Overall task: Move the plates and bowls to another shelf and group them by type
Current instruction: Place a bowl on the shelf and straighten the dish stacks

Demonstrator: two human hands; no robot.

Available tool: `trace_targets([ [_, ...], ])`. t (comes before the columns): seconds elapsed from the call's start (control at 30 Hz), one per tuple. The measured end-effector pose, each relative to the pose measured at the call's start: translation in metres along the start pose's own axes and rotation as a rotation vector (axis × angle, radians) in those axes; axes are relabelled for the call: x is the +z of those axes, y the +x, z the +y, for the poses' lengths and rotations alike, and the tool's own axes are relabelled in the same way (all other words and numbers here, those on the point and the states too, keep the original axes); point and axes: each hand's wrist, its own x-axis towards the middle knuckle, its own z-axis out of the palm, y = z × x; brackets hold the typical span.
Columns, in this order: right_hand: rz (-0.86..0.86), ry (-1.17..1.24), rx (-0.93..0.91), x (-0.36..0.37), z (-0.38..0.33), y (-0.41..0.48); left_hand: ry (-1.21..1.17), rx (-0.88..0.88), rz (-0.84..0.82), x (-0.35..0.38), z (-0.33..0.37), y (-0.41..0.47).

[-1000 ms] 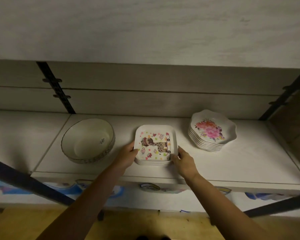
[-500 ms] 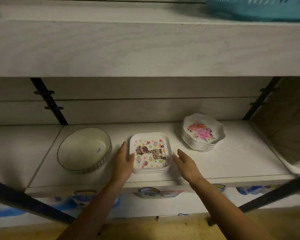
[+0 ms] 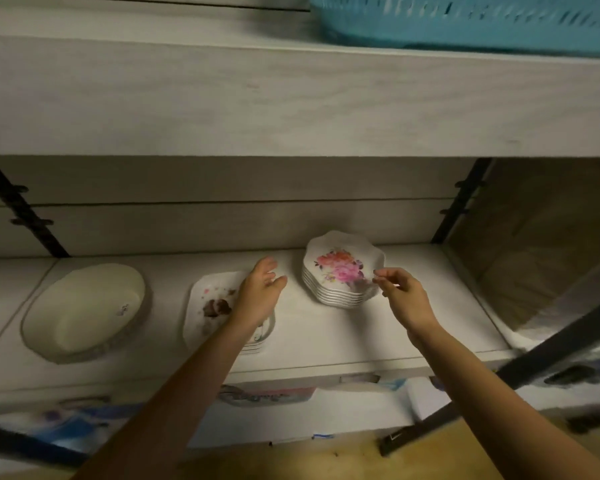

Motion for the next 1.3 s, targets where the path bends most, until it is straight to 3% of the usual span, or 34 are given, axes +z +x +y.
trace_targets([
  [0.27,-0.164,-0.049,0.098,-0.041,0.023,0.073,-0.121,-0.211,0.13,0.064,0.002,0.026],
  [0.47,-0.386,-0.072,0.218,-0.03,0.023,0.094,-0.16,-0.254,-0.037,0.077,-0.002,0.049],
  [0.6,-0.459,0.027,0.218,-0.02,0.022,0.096,-0.143,-0.304,-0.042,0.081,-0.008,0.058],
  [1.3,-0.465,0.035,0.228,-0.037,0.058,0.04,-0.143,-0.295,-0.021,0.086,-0.008,-0.022],
])
